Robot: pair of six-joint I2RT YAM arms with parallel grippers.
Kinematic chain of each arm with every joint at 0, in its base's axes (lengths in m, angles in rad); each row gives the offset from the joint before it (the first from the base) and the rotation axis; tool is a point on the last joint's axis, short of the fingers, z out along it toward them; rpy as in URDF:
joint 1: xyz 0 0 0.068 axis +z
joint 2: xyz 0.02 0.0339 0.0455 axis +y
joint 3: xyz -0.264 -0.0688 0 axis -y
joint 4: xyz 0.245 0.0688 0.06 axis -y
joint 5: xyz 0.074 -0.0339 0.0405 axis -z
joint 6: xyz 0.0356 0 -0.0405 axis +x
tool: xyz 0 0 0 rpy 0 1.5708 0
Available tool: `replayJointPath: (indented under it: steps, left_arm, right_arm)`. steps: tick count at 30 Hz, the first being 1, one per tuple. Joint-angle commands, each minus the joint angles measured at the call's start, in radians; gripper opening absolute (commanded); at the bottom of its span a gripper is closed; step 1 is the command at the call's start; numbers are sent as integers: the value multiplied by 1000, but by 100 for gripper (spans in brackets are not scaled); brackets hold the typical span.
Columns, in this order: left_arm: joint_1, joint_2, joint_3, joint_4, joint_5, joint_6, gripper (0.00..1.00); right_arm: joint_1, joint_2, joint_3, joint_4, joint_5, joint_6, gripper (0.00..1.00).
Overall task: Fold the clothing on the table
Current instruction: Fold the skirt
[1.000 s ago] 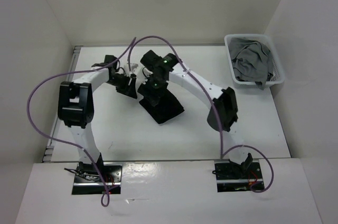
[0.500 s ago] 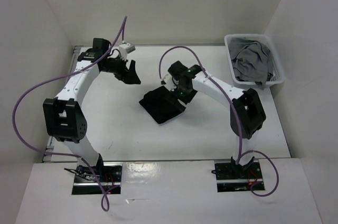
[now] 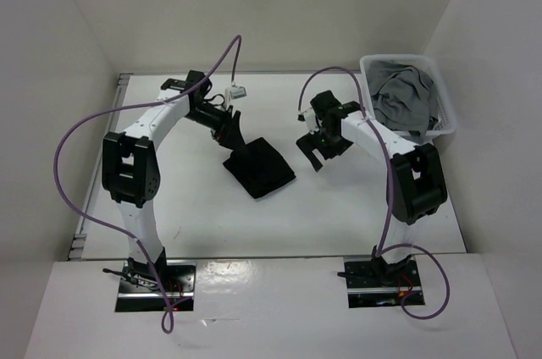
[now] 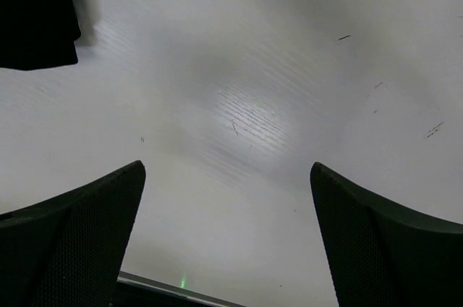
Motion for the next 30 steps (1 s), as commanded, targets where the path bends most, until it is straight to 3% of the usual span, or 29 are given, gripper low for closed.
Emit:
replayJointPath:
  steps: [1,12,19,30]
  left_arm:
    - [-7,30,69,-79,106,95,100]
    - [-27,266,138,-288,176,302,100]
    - [-27,325,113,-288,176,311,100]
    - [71,437,11,-288,185,339,100]
  right_arm:
    - [-15,-56,-28,47,1,22,99]
    - [-35,-76,-55,47,11,31,99]
    - [-35,-76,-65,47,1,31,99]
    - [-35,-76,-85,56,-17,40,99]
